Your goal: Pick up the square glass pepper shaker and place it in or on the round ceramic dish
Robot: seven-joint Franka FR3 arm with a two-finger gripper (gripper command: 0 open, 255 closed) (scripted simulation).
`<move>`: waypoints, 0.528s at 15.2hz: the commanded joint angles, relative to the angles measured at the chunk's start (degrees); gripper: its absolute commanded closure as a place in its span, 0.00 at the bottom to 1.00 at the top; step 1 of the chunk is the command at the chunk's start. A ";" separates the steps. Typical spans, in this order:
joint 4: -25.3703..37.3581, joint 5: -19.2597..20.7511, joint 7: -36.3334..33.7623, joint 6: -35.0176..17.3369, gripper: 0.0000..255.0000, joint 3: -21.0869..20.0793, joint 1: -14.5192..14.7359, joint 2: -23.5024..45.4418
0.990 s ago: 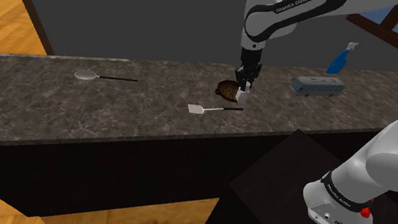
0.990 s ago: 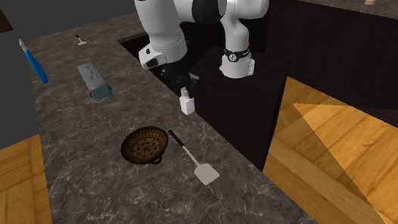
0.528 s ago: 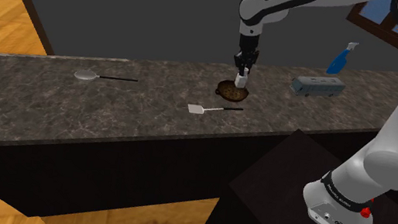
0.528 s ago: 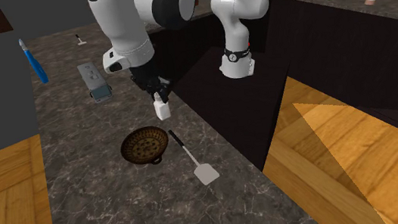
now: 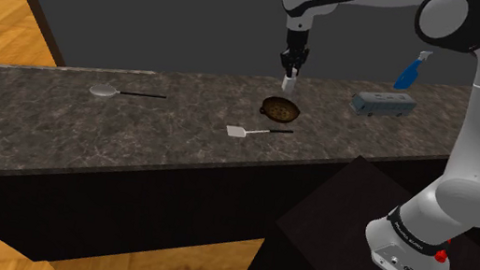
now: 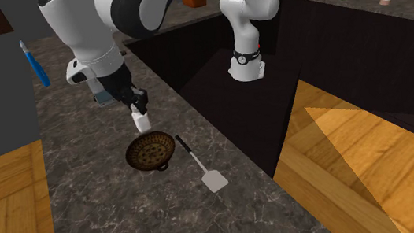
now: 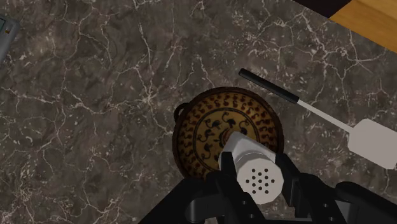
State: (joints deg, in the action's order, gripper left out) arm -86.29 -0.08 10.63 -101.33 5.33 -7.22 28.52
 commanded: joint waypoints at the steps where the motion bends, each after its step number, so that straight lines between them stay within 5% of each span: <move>1: -0.24 -0.03 0.17 -0.89 1.00 0.02 -0.13 0.64; 8: -2.60 -0.18 0.12 -5.26 1.00 -0.07 -0.17 2.66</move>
State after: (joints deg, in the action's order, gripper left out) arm -88.46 -0.24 10.68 -105.84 5.25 -7.33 30.88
